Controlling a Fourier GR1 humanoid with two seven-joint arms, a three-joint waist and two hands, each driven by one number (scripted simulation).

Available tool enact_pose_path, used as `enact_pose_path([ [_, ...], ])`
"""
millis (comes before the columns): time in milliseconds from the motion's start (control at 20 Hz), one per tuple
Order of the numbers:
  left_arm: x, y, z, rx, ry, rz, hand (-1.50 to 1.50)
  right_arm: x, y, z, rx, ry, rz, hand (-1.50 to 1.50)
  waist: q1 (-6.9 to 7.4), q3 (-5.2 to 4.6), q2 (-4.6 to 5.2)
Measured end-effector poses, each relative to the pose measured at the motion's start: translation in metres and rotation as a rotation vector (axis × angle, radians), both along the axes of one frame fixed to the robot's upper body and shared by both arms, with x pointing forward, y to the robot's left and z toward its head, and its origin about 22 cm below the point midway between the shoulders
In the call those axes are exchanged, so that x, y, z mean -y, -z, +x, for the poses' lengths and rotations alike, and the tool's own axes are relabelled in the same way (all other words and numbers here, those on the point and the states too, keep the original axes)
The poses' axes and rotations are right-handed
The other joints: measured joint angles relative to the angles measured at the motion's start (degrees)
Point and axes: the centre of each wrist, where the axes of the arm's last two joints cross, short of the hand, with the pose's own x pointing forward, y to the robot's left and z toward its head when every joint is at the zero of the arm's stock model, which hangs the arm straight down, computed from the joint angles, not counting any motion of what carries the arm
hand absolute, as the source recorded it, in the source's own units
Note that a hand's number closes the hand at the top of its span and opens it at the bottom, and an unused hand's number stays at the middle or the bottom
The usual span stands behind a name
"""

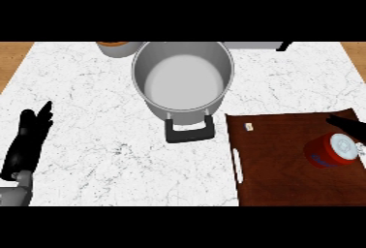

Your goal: Pick the can from the tray and place it in the pot

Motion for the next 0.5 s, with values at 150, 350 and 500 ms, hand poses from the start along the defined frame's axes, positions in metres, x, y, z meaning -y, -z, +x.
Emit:
enact_pose_path([
  [150,0.002,-0.001,0.004,0.006,-0.002,0.002,0.00,-0.001,0.007,0.010,0.008,-0.003,0.003,-1.50,-0.01,0.01,0.01],
  [350,0.009,-0.001,0.001,0.001,-0.001,-0.001,0.00,-0.004,0.012,0.016,0.024,-0.005,-0.012,-1.50,0.00,0.03,0.00],
  [500,0.011,-0.006,0.002,0.003,0.000,0.001,0.00,-0.012,0.018,0.022,0.020,0.009,-0.029,-1.50,0.02,-0.01,-0.02],
])
